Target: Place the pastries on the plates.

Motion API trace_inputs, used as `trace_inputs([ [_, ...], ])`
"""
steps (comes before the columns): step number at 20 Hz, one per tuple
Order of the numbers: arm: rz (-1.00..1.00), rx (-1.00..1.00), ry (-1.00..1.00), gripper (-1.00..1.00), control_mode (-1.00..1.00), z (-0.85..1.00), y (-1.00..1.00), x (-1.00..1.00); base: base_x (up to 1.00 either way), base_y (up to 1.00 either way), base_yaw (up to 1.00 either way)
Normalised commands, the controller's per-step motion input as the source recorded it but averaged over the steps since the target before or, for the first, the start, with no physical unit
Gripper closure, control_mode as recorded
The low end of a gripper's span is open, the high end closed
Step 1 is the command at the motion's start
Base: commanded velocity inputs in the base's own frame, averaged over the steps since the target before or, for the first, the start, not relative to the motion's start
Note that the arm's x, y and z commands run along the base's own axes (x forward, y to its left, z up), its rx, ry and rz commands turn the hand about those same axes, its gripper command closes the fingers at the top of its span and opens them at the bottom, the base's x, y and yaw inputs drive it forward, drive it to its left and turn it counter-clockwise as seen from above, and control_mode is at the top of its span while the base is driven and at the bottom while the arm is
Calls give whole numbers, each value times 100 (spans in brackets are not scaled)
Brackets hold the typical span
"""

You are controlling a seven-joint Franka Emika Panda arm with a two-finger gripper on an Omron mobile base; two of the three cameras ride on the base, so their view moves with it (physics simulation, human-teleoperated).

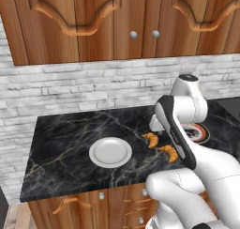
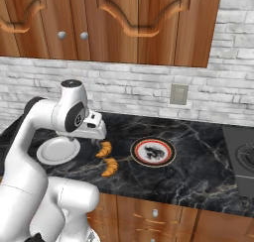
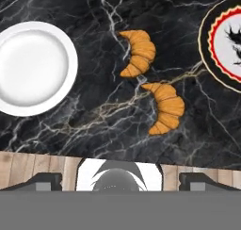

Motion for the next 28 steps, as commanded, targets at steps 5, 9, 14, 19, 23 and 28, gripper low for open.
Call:
trace_inputs([
  [5, 0, 0, 14, -100, -100, -61, -6, 23, 0, 0, 0],
  [9, 0, 0, 10, -100, -100, -47, -2, 57, 0, 0, 0],
  [14, 0, 0, 9, -100, -100, -19, -14, 44, 0, 0, 0],
  [19, 0, 1, 12, -100, -100, -21, -7, 44, 0, 0, 0],
  [23, 0, 0, 7, -100, -100, -28, 0, 48, 0, 0, 0],
  [28, 0, 1, 6, -100, -100, -47, 0, 37, 0, 0, 0],
])
